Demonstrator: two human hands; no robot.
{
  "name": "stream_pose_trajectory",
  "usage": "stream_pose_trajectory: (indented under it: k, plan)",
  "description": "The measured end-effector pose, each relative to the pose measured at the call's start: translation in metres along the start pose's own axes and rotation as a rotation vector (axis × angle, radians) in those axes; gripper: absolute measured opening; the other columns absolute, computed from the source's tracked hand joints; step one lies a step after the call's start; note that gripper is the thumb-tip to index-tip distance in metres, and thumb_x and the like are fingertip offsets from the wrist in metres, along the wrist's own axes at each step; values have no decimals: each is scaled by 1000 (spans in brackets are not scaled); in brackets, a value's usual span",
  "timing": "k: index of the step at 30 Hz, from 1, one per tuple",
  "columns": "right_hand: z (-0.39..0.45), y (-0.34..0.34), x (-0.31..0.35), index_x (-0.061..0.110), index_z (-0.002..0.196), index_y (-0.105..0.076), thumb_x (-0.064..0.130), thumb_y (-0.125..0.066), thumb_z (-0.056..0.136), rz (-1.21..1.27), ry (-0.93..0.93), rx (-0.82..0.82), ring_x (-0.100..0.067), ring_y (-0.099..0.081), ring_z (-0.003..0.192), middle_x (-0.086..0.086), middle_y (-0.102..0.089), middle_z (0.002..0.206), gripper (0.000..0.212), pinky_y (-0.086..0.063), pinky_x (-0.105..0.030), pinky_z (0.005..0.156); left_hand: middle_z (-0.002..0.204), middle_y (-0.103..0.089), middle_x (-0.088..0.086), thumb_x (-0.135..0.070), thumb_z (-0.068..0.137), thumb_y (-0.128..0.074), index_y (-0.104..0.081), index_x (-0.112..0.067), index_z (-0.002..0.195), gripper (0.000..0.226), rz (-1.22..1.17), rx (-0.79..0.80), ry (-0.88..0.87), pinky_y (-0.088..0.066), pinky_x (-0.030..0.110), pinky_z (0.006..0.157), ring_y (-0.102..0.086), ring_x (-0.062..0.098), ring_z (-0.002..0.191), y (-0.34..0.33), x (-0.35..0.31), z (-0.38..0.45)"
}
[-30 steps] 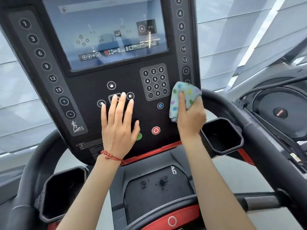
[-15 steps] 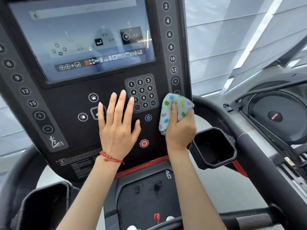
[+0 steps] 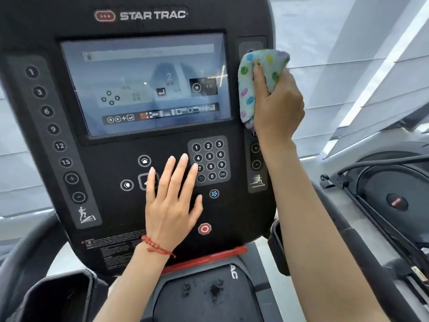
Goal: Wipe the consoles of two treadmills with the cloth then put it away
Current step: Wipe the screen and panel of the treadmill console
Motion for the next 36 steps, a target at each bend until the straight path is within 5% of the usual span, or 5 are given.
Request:
stream_pose_trajectory:
  k: [18, 21, 26, 36]
  plan:
    - [-33, 15, -17, 1, 82, -60, 52, -45, 85, 31, -54, 55, -24, -58, 57, -11, -64, 70, 54, -35, -24, 53, 141, -43, 14, -26, 88, -51, -49, -10, 133, 48, 28, -24, 6, -28, 55, 106, -37, 30, 132, -1, -1, 0]
    - [-3, 8, 1, 3, 90, -61, 47, -50, 89, 56, -37, 54, -15, -51, 63, -9, -66, 80, 44, -33, -23, 57, 140, -45, 15, -26, 88, -51, -49, -10, 133, 48, 30, -29, 12, -29, 55, 106, -37, 30, 131, -2, -2, 1]
    - [53, -15, 34, 9, 105, -59, 51, -43, 92, 6, 0, 81, -21, -62, 87, -4, -66, 99, 47, -34, -25, 64, 142, -41, 13, -28, 88, -50, -48, -11, 134, 48, 35, -20, 11, -28, 55, 106, -36, 30, 132, -1, -1, 0]
    - [-4, 7, 3, 3, 98, -59, 44, -48, 91, 38, -34, 110, -29, -62, 80, -11, -66, 91, 43, -34, -25, 62, 143, -42, 15, -27, 88, -50, -49, -9, 134, 50, 62, 47, 26, -26, 54, 108, -33, 30, 134, 0, -3, 0]
Point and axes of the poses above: each hand's wrist, its own z-axis towards the middle knuckle, its own y-axis out of the back of the hand, x = y × z, the point moved 8 cm from there along z, towards the middle knuckle
